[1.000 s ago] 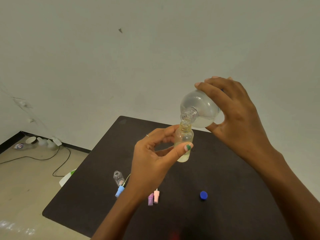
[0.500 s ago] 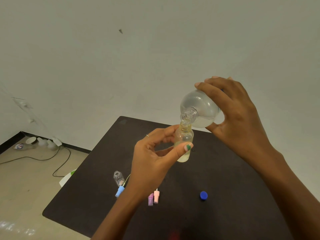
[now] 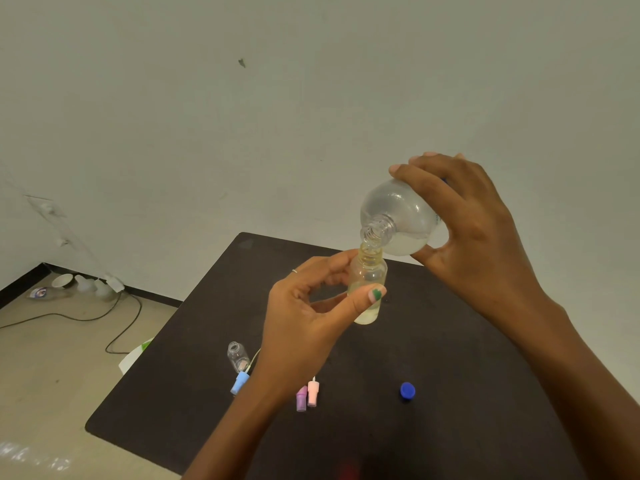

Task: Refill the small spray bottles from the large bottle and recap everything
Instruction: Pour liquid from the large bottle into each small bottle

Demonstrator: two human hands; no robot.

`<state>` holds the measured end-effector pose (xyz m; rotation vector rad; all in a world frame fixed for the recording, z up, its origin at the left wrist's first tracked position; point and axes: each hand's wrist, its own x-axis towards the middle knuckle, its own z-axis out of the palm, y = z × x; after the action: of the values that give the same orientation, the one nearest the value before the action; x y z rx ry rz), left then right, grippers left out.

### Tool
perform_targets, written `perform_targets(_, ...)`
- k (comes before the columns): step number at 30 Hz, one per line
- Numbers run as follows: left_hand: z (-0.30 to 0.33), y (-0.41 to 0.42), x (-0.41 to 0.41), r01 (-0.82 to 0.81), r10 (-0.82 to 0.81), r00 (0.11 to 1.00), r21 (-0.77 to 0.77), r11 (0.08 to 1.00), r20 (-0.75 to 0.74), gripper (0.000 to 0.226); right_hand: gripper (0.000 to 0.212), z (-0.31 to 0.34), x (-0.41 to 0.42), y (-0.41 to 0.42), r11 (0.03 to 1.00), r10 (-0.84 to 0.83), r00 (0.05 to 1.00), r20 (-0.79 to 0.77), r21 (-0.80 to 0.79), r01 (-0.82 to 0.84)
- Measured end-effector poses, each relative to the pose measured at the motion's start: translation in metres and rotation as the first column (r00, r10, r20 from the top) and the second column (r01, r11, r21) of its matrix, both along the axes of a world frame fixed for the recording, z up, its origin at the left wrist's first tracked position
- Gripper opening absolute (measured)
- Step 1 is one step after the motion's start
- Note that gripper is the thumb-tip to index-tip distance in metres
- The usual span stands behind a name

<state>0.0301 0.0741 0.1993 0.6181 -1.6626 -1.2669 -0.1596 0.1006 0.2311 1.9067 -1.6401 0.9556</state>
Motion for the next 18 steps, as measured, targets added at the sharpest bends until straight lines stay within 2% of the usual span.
perform_targets(18, -0.0006, -0.0002, -0.0012, -0.012, 0.012, 1.0, -0.009, 1.0, 0.015, 0.034, 0.066, 0.0006, 0.0001, 0.0007, 1.0, -0.005, 1.0, -0.005, 0.007, 0.005)
